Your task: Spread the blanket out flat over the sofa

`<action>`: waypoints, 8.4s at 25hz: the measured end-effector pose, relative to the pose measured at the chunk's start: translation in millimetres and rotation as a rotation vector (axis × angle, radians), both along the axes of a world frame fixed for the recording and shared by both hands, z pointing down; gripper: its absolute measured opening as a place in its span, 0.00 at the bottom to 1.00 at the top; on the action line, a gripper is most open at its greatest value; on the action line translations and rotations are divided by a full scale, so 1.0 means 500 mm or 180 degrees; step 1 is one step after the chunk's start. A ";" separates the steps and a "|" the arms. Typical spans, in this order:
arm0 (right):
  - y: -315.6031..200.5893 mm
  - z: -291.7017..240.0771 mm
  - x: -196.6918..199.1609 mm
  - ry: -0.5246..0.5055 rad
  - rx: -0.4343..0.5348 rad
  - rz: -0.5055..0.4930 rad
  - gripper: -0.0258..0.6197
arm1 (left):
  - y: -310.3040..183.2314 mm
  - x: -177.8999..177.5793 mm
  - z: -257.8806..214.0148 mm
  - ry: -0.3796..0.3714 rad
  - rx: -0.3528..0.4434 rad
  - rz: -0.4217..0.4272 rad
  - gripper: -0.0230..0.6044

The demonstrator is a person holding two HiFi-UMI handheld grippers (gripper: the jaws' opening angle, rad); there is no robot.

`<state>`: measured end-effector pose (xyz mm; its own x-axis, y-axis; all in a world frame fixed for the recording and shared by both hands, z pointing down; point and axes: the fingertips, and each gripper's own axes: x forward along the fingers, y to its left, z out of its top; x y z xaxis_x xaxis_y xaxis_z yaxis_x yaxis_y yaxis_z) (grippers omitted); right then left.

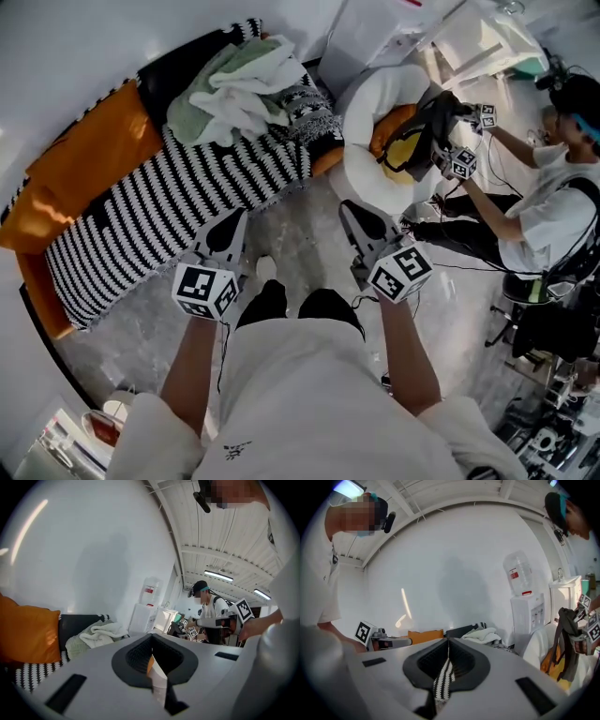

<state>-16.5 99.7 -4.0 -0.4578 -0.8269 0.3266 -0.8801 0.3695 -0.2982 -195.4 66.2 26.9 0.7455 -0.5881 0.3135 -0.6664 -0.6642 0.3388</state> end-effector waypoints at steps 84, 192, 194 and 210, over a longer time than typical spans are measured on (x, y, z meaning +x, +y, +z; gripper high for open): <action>-0.240 1.234 0.192 0.0755 -0.1267 -0.0719 0.09 | -0.102 0.262 1.132 -0.1460 -0.1189 -0.0503 0.19; -0.141 1.324 0.354 0.0921 -0.1996 -0.0176 0.26 | -0.025 0.239 1.205 -0.1969 -0.1625 -0.0349 0.27; -0.125 1.311 0.335 0.0868 -0.1971 -0.0199 0.19 | -0.018 0.234 1.193 -0.1938 -0.1620 -0.0340 0.26; -0.152 0.953 0.262 0.0445 -0.1596 -0.0203 0.09 | -0.073 0.244 0.866 -0.1672 -0.1364 -0.0421 0.07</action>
<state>114.5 23.5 472.4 -0.4258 -0.5253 0.7367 -0.9046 0.2656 -0.3334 -73.4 30.0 459.8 0.3617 -0.4074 0.8386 -0.8803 -0.4455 0.1632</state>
